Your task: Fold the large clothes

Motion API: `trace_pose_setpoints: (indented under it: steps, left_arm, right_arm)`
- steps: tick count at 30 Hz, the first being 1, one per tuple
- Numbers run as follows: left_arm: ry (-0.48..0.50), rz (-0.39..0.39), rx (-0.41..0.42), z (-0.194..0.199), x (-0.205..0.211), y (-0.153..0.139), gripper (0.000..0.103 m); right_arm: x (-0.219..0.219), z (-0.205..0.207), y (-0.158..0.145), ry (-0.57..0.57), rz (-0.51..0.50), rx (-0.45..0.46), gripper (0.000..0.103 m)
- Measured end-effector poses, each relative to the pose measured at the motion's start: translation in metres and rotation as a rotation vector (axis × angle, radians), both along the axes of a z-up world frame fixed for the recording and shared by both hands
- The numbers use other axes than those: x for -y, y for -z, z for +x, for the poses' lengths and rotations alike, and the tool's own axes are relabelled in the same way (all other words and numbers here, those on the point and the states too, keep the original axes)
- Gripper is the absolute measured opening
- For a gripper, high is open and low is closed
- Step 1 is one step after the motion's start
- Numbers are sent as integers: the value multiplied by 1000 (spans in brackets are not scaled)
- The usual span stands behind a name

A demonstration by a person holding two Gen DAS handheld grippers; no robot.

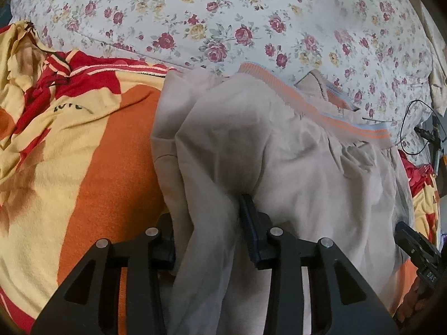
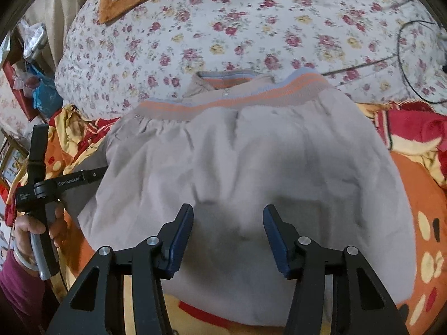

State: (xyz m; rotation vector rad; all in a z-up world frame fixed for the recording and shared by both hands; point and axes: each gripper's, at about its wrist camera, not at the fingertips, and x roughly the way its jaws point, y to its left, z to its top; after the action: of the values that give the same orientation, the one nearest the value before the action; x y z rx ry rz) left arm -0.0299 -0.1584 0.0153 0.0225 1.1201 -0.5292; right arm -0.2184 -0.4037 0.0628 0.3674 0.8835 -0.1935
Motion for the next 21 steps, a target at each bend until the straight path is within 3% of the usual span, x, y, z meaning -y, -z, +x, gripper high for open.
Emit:
trace_pose_setpoints:
  steps: [7, 12, 21]
  left_arm:
    - [3, 26, 18, -2, 3, 0, 36]
    - [16, 48, 35, -4, 4, -10, 11]
    - [39, -30, 33, -11, 5, -58, 7]
  right_arm:
    - [14, -8, 18, 34, 17, -35, 53]
    - [13, -11, 18, 38, 24, -29, 53]
    - [26, -18, 20, 47, 85, -7, 52]
